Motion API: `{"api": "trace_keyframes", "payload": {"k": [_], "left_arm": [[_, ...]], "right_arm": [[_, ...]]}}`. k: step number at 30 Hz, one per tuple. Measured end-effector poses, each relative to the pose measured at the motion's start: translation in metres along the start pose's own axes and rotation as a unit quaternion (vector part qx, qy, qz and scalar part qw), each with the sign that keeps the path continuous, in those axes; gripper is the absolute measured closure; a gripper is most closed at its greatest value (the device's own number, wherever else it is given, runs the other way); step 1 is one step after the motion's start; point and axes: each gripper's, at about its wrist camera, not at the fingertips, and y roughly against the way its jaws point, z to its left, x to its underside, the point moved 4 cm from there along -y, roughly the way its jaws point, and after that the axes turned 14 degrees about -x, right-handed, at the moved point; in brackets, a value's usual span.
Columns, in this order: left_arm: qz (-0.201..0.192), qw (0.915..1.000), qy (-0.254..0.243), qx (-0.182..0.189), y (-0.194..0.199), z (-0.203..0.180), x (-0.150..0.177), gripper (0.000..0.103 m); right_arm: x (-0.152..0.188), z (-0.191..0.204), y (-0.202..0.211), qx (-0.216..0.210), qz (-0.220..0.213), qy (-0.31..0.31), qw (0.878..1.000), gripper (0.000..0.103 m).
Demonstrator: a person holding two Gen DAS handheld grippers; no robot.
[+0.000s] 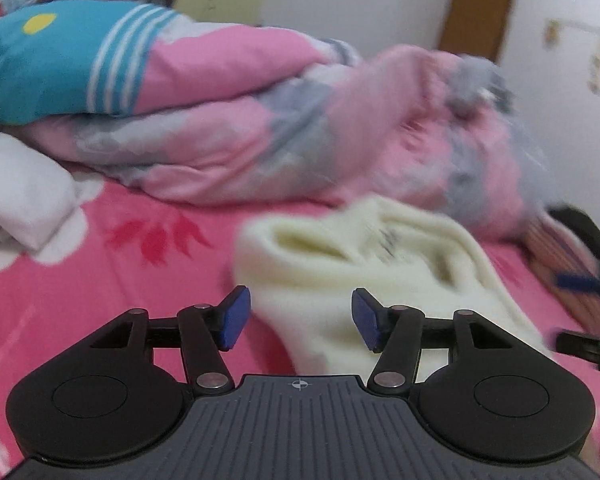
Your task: Fold clothes
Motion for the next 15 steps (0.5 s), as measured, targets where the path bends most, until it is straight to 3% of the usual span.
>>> {"api": "trace_keyframes", "payload": {"k": [1, 2, 3, 4, 6, 9, 15], "left_arm": [[-0.005, 0.9999, -0.013, 0.001, 0.005, -0.009, 0.010, 0.047], [-0.010, 0.9996, -0.026, 0.001, 0.009, -0.017, 0.021, 0.047], [-0.014, 0.9992, -0.038, 0.002, 0.012, -0.024, 0.031, 0.047], [-0.017, 0.9987, -0.047, 0.002, 0.014, -0.031, 0.040, 0.047], [-0.020, 0.9980, -0.059, -0.001, 0.013, -0.038, 0.052, 0.047], [-0.031, 0.9968, -0.073, 0.006, 0.011, -0.040, 0.059, 0.047], [-0.040, 0.9962, -0.069, 0.037, 0.005, -0.034, 0.065, 0.045]], "right_arm": [[0.004, 0.011, -0.008, 0.004, 0.016, 0.021, 1.000, 0.014], [0.008, 0.013, -0.020, 0.011, 0.037, 0.022, 0.999, 0.024], [0.012, 0.015, -0.031, 0.017, 0.058, 0.023, 0.998, 0.043], [0.016, 0.017, -0.042, 0.023, 0.079, 0.024, 0.996, 0.047], [0.018, 0.014, -0.051, 0.011, 0.088, -0.012, 0.996, 0.077], [-0.003, 0.017, -0.042, 0.021, 0.064, -0.027, 0.997, 0.088], [-0.066, -0.009, -0.035, -0.026, -0.014, -0.118, 0.993, 0.090]]}}
